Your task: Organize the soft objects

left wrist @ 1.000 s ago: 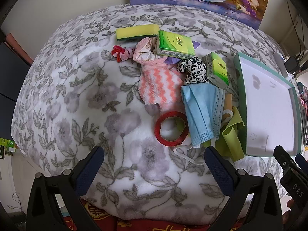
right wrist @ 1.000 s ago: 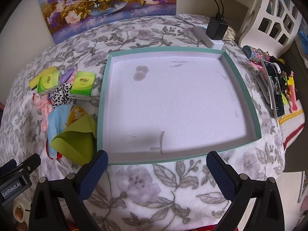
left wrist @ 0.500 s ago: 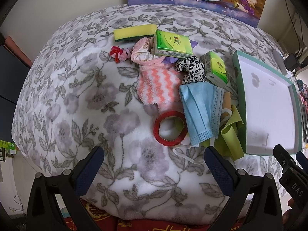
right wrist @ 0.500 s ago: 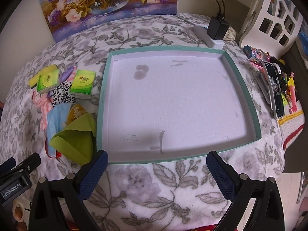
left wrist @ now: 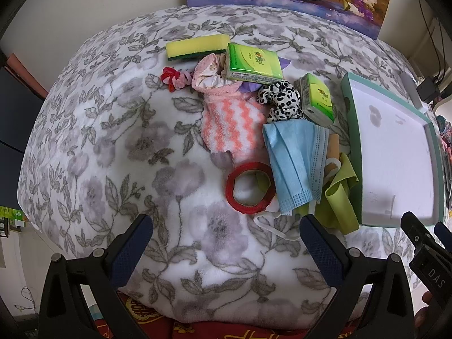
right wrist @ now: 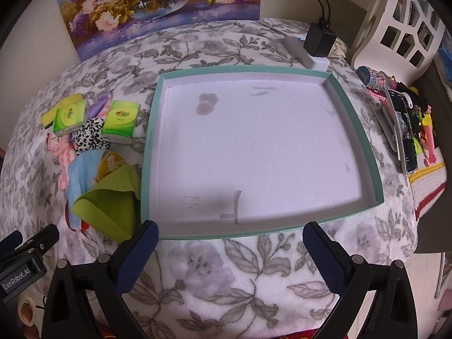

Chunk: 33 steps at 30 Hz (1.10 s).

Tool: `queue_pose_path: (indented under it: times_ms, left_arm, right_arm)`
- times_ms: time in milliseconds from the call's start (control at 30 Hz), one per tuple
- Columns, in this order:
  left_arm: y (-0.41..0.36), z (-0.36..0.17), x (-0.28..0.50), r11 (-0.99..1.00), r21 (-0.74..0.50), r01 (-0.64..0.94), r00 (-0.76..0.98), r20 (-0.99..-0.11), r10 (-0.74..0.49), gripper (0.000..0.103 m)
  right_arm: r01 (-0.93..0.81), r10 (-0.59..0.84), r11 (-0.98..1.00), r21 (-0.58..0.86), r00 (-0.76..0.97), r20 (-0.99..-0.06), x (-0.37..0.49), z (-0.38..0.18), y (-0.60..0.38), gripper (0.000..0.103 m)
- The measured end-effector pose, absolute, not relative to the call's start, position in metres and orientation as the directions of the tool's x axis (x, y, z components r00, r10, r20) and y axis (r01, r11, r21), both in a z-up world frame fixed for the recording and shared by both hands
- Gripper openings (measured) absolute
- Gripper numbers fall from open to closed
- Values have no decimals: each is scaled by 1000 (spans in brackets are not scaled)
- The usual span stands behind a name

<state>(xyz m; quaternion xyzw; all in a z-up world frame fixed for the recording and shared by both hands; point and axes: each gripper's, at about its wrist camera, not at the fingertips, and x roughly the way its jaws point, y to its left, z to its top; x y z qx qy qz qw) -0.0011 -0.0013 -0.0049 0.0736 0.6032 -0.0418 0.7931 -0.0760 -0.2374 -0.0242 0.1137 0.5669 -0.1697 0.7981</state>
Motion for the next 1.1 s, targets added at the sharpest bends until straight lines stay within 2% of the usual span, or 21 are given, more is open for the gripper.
queue_pose_path:
  times_ms: [1100]
  left_arm:
    - [-3,-8,-1,985,70,157,265,-964,26,103]
  right_arm:
    - [400,-137,916,-10,288,-948,-76,-28,-237,103]
